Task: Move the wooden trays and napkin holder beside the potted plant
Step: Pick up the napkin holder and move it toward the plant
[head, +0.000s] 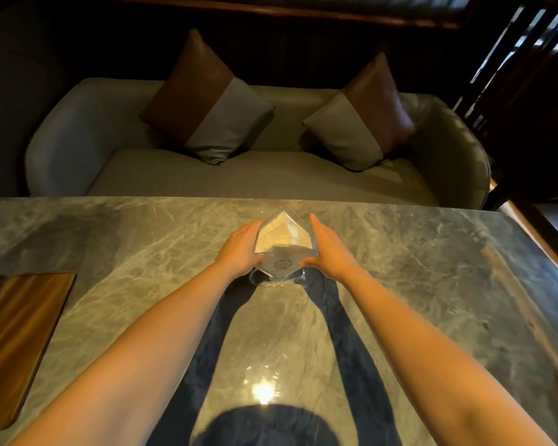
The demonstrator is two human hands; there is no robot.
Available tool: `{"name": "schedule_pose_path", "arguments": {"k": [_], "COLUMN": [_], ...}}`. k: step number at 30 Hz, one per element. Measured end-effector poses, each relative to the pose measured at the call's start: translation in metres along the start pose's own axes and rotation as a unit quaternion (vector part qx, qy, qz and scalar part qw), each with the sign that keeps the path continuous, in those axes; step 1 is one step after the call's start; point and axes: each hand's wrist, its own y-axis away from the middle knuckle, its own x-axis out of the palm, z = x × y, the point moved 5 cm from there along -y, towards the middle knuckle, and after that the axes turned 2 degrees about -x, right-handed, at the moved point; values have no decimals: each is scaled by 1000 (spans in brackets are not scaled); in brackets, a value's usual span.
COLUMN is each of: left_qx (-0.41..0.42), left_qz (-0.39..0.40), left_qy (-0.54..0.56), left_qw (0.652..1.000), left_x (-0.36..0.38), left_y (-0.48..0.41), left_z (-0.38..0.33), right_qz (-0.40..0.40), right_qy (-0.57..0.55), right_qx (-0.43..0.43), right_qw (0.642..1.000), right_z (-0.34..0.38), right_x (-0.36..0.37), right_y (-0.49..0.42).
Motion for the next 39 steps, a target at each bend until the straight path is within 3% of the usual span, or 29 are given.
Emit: {"name": "schedule_pose_path", "arguments": {"k": [18, 30, 39], "left_qx": [-41, -121, -192], "left_qz": [-13, -59, -146], "left_qy": [38, 85, 155], "left_qw": [998, 987, 958], "left_x": [-11, -52, -104], "left_y": [110, 251, 358], "left_z": [64, 159, 248], "right_qz": [6, 86, 143], "right_qy": [-32, -9, 29], "right_qx": [-1, -83, -207], "right_qw": [999, 993, 967], "right_z": [60, 174, 293], "right_x": [60, 142, 205], "right_y": [70, 134, 160]}}
